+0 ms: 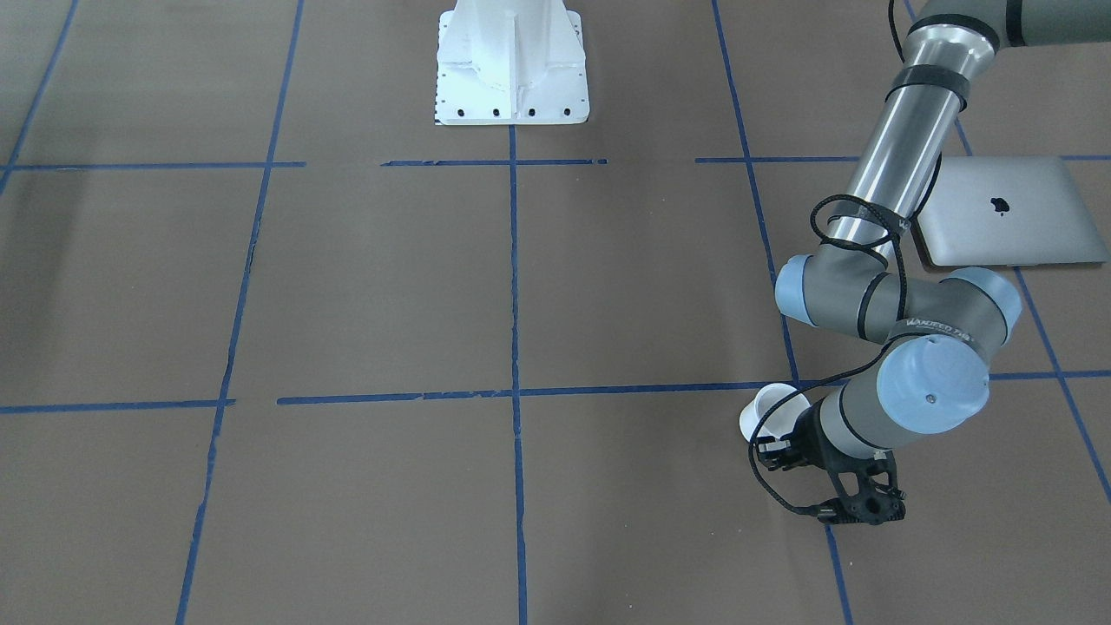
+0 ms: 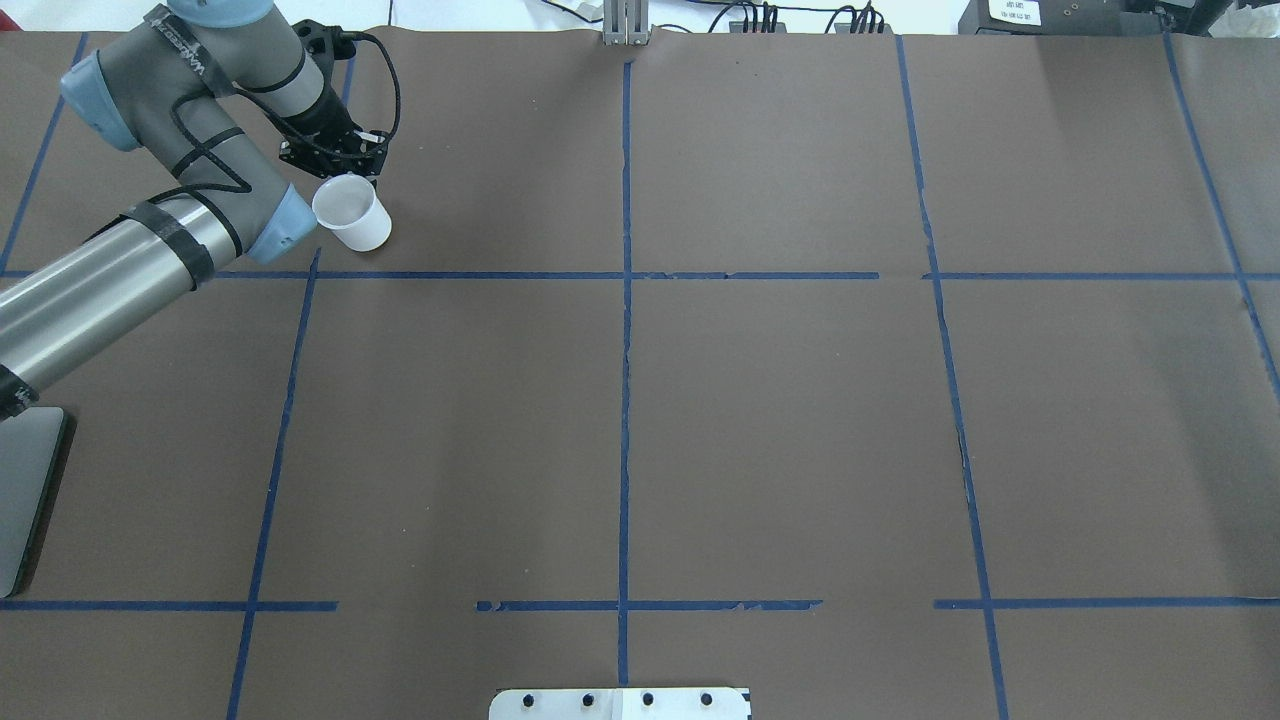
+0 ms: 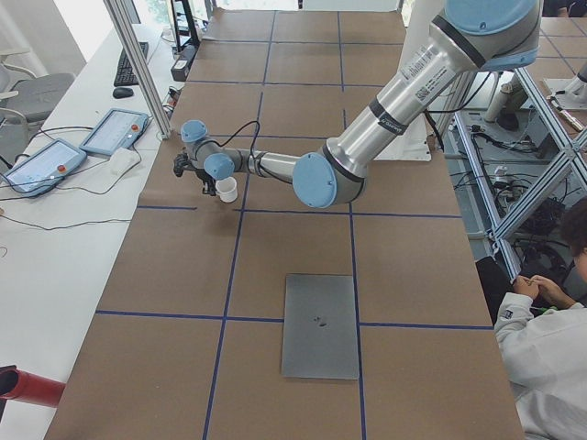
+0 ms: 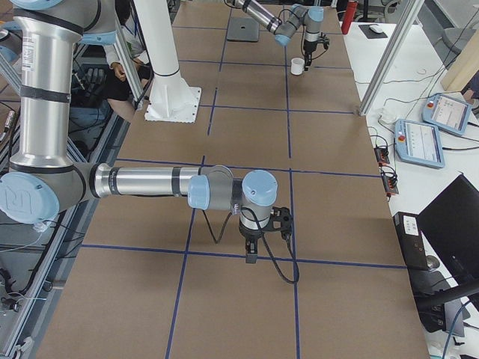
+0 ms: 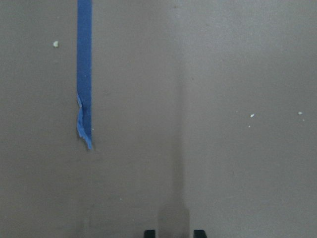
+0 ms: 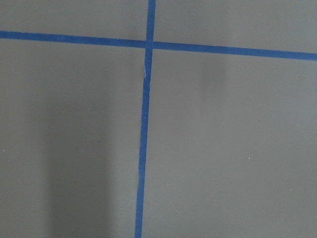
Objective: Place cup on laptop
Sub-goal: 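Lower the left gripper and close it on the white mug, then lift the mug and carry it toward the silver laptop with the left gripper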
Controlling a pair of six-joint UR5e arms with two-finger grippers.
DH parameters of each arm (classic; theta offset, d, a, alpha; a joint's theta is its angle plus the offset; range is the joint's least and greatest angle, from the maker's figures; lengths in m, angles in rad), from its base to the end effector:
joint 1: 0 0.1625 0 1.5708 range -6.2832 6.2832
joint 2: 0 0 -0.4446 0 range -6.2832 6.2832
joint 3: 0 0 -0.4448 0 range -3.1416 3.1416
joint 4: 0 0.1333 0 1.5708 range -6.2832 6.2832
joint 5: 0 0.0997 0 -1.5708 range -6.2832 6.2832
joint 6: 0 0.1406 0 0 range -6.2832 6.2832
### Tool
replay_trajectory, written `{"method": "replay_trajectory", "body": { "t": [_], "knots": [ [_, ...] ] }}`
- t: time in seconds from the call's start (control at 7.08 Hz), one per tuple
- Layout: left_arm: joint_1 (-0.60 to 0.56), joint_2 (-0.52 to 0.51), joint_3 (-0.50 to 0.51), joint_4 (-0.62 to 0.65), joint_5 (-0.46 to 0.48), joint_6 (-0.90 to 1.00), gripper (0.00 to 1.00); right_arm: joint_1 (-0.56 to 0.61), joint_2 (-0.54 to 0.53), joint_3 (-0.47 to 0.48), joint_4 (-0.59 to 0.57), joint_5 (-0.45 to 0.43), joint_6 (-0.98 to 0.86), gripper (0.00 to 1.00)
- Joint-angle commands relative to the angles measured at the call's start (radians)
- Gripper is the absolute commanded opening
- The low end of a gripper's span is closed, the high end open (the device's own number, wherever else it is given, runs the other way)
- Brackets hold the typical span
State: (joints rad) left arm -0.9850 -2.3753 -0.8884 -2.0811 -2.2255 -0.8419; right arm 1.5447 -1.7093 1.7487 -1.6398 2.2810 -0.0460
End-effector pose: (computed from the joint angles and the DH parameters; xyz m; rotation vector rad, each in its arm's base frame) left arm 0.4624 -0.7831 0.4477 0.0464 0.8753 -0.0325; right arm 0.0291 -0.4805 0.6948 -0.0213 -0.7105 -0.0585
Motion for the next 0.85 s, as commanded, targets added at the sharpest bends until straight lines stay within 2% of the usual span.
{"method": "replay_trajectory", "body": {
  "t": [0.0, 0.14, 0.28, 0.42, 0.71],
  "knots": [
    [-0.044, 0.107, -0.176, 0.074, -0.029, 0.001, 0.00, 0.000, 0.000, 0.000, -0.001, 0.000, 0.000, 1.00],
    [-0.050, 0.261, -0.371, 0.079, -0.031, 0.015, 0.00, 0.000, -0.001, 0.000, 0.000, 0.000, 0.000, 1.00],
    [-0.061, 0.386, -0.509, 0.082, -0.031, 0.052, 0.00, 0.000, -0.001, 0.000, -0.001, 0.000, 0.000, 1.00],
    [-0.070, 0.477, -0.574, 0.079, -0.029, 0.085, 0.00, 0.000, 0.000, 0.000, 0.000, 0.000, 0.000, 1.00],
    [-0.081, 0.814, -0.741, 0.066, -0.020, 0.250, 0.00, 0.000, 0.000, 0.000, -0.001, 0.000, 0.000, 1.00]
  ]
}}
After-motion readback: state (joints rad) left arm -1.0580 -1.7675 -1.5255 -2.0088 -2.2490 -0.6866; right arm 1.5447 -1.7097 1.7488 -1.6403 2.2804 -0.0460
